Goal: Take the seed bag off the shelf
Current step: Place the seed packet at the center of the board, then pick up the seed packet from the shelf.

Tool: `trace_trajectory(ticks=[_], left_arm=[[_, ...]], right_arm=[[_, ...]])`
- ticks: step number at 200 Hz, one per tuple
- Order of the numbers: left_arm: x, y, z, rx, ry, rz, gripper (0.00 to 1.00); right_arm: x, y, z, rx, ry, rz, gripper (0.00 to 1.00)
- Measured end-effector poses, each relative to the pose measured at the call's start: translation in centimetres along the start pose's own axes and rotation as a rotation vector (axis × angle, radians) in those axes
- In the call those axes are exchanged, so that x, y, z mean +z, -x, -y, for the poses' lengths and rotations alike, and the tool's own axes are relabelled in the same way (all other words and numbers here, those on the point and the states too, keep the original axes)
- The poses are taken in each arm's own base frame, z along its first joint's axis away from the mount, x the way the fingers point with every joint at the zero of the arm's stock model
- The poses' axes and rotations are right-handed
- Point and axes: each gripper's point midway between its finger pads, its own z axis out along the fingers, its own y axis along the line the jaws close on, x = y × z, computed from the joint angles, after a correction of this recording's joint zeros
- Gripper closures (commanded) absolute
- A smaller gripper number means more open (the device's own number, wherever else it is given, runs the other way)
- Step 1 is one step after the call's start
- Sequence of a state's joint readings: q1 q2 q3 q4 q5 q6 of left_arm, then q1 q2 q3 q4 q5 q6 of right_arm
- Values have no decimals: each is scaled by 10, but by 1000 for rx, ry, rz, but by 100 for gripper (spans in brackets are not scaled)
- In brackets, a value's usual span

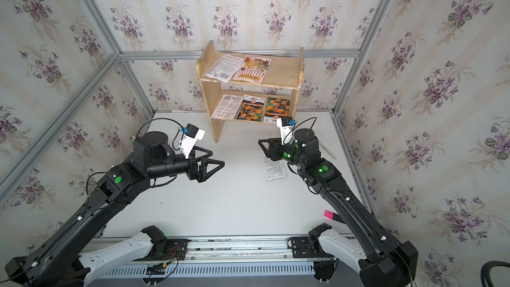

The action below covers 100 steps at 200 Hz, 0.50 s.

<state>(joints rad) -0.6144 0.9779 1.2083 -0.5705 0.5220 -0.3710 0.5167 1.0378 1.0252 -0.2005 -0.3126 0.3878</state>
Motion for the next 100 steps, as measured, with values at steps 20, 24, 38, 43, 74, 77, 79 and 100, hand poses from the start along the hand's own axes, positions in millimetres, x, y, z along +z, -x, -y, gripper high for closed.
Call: trace_trajectory(ticks=[20,24,38,43,74,77,79,100], left_arm=[[-1,1,0,-5,6,7,1],[-2,1,-1,-6,9,9,1],[-3,2,-1,-14,13,15,0],[-4,2,-1,-17,13,15,0],[-5,2,-1,-16,18,19,1],[-5,3,-1,-16,20,19,1],[-6,3,-1,-16,21,19,1],[-7,5,1,-15,22,21,1]], right_arm=[[-2,30,-38,-58,52,36,40],[-2,38,-45,-68,58,48,39],[-4,67,-56,-87,47,98,31],[-4,77,-59,-99,41,115,30],[-4,128,-76,-152,11,192,15],[-4,133,-77,-160,8,201,14],[-3,137,-78,-168,6,208,14],[6,162,-79,-195,-35,242,5]])
